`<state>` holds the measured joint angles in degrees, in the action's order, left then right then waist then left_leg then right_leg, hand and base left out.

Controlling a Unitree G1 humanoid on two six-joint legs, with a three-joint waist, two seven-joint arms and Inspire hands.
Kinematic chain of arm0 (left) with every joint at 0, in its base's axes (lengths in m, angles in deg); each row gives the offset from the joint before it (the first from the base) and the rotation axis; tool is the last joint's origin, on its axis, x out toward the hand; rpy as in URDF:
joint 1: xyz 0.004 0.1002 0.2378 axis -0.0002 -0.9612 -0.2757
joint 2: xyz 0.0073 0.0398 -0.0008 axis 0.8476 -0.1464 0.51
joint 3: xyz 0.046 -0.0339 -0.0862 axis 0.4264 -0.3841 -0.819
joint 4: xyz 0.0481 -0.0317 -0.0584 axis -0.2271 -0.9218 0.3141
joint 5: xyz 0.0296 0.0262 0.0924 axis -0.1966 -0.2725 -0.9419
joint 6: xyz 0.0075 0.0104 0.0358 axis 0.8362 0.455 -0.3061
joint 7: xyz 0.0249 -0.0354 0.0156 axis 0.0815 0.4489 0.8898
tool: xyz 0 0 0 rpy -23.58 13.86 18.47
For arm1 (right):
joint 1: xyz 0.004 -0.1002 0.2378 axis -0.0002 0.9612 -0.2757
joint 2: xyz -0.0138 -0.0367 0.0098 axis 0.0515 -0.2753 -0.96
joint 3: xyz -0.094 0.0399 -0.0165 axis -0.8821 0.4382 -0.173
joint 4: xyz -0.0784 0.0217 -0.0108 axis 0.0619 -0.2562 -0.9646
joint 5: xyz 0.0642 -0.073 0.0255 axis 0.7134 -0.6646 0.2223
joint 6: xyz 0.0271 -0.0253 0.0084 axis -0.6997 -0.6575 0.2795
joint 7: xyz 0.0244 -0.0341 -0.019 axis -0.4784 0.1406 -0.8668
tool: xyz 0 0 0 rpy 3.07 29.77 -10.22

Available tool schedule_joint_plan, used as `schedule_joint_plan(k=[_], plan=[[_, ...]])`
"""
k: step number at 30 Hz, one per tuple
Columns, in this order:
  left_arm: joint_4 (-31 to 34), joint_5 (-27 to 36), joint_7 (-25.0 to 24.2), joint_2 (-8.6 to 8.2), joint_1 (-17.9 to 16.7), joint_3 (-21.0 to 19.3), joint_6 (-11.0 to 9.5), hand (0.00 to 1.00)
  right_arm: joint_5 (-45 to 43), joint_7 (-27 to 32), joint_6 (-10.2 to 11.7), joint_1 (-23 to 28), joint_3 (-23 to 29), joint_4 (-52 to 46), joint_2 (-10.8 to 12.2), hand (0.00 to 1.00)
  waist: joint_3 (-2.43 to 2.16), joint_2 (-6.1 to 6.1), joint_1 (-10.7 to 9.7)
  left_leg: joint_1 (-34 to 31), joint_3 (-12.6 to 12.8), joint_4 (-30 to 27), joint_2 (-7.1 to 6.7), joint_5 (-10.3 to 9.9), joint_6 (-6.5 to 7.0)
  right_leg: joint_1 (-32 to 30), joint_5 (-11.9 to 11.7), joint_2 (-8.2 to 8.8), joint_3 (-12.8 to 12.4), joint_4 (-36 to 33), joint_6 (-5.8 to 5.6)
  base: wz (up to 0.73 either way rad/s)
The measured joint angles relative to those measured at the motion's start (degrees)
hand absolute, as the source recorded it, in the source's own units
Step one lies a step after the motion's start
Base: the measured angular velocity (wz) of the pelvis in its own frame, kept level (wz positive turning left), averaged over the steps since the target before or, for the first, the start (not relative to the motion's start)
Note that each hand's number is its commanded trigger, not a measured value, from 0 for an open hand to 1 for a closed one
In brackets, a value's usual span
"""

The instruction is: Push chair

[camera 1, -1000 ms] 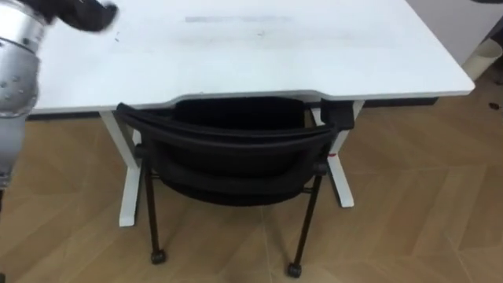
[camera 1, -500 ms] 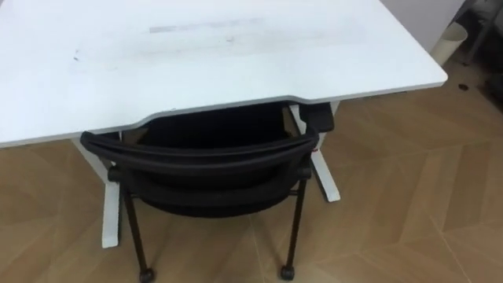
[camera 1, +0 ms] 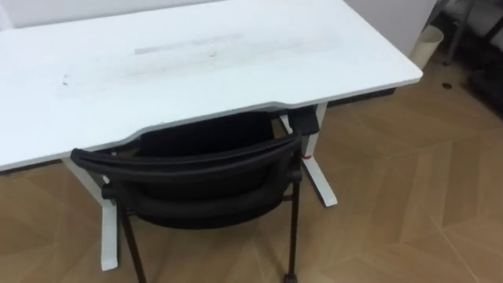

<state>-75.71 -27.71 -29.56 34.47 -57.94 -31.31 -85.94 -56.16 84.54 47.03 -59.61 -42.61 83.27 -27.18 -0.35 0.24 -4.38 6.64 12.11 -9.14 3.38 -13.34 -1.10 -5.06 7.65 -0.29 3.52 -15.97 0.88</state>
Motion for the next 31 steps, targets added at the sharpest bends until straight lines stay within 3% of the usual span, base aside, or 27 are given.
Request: schedule_joint_plan(k=[2, 7, 9, 11, 12, 15, 17, 19, 25, 27, 29, 31], plan=[[-9.4, 3.4, -1.5, -1.97, -0.7, 2.6, -1.1, 0.0, 6.2, -2.5, 0.1, 0.2, -0.9, 11.4, 3.0, 0.0, -0.14, 0.23, 0.3, 0.0, 0.2, 0.0, 0.05, -0.2, -0.03, 0.0, 0.0, -0.05, -0.2, 0.1, -0.01, -0.02], [-28.2, 5.3, -9.4, -4.56, -1.2, 10.9, -1.0, 0.0, 11.5, -9.3, 0.5, -0.6, -8.2, 35.2, 7.1, 0.0, -0.5, 0.06, -0.7, 0.0, 0.1, -0.2, -0.04, -0.7, 0.21, 0.2, 0.3, 0.26, -0.2, 0.0, -0.42, 0.01], [-33.7, 4.2, -14.8, -4.9, -1.1, 12.9, -0.3, 0.0, 9.8, -13.2, 0.4, -0.8, -11.2, 42.8, 7.3, 0.0, -0.54, 0.05, -0.8, 0.1, 0.1, -0.2, -0.1, -0.9, 0.39, 0.3, 0.6, 0.31, -0.2, -0.1, -0.62, 0.02], [-38.5, 0.7, -21.5, -5.07, -1.1, 14.1, 1.6, 0.0, 4.5, -18.9, -1.1, -1.0, -15.2, 50.3, 7.2, 0.0, -0.53, -0.07, -0.8, 0.8, 0.2, -0.2, -0.13, -1.2, 0.49, 1.2, 0.6, 0.27, -0.1, 0.0, -0.76, 0.0], [-39.1, 0.3, -23.0, -5.08, -1.1, 14.8, 2.2, 0.0, 2.7, -20.3, -2.0, -1.5, -16.4, 51.3, 7.2, 0.0, -0.53, -0.1, -0.8, 1.0, 0.2, -0.2, -0.11, -1.3, 0.5, 1.3, 0.7, 0.29, -0.1, 0.2, -0.83, 0.0], [-40.9, -4.3, -29.7, -4.97, 1.2, 21.5, 5.4, 0.0, -7.2, -27.1, -5.2, -4.5, -26.1, 56.8, 6.7, 0.0, -0.36, -0.4, -0.3, 1.0, 0.6, -0.2, -0.18, -1.4, 0.63, 1.1, 0.6, 0.24, -0.6, 0.3, -0.99, -0.09], [-41.9, -8.8, -34.7, -4.86, 5.3, 26.3, 8.3, 0.0, -14.0, -31.5, -7.4, -9.5, -31.1, 59.4, 6.7, 0.0, -0.21, -0.11, 0.0, 1.0, 1.4, -0.1, -0.14, -1.4, 0.65, 1.2, -0.2, -0.2, -1.0, 1.2, -1.01, -0.15], [-42.5, -9.1, -36.9, -4.58, 9.0, 29.3, 9.8, 0.0, -14.4, -33.4, -8.3, -12.8, -34.2, 59.5, 6.7, 0.0, -0.09, -0.01, 0.0, 1.0, 1.3, -0.2, -0.15, -1.4, 0.66, 1.2, -0.2, -0.21, -1.0, 1.3, -1.0, -0.03], [-40.6, -10.9, -42.5, -4.72, 16.1, 34.1, 10.7, 0.0, -15.9, -38.6, -9.5, -16.3, -39.3, 58.3, 6.8, 0.0, 0.18, 0.4, 0.0, 1.6, 1.4, 0.9, 0.15, -1.3, 0.54, 1.7, -0.3, -0.81, -0.8, 2.3, -0.97, -0.01], [-40.6, -11.8, -43.6, -4.75, 17.5, 35.8, 10.9, 0.0, -15.7, -40.0, -9.7, -17.0, -39.9, 57.4, 7.2, 0.0, 0.4, 0.54, -0.2, 0.7, 1.5, 1.1, 0.14, -1.3, 0.53, 0.6, -0.3, -0.82, -0.9, 2.3, -0.98, -0.08], [-40.6, -12.7, -44.7, -5.0, 19.3, 37.2, 10.8, 0.0, -14.3, -41.8, -9.5, -18.3, -40.3, 57.1, 8.1, 0.0, 1.16, 0.36, -0.2, 0.0, 1.8, 1.1, 0.12, -1.3, 0.54, -0.3, -0.3, -0.85, -1.0, 2.3, -0.99, -0.07], [-40.8, -12.7, -45.8, -5.52, 19.6, 38.0, 10.6, 0.0, -13.9, -42.8, -9.5, -18.7, -40.4, 57.1, 8.2, 0.0, 1.21, 0.44, 0.0, -0.3, 1.9, 1.0, 0.11, -1.3, 0.54, -0.8, -0.3, -0.86, -1.1, 2.3, -1.0, -0.07]])
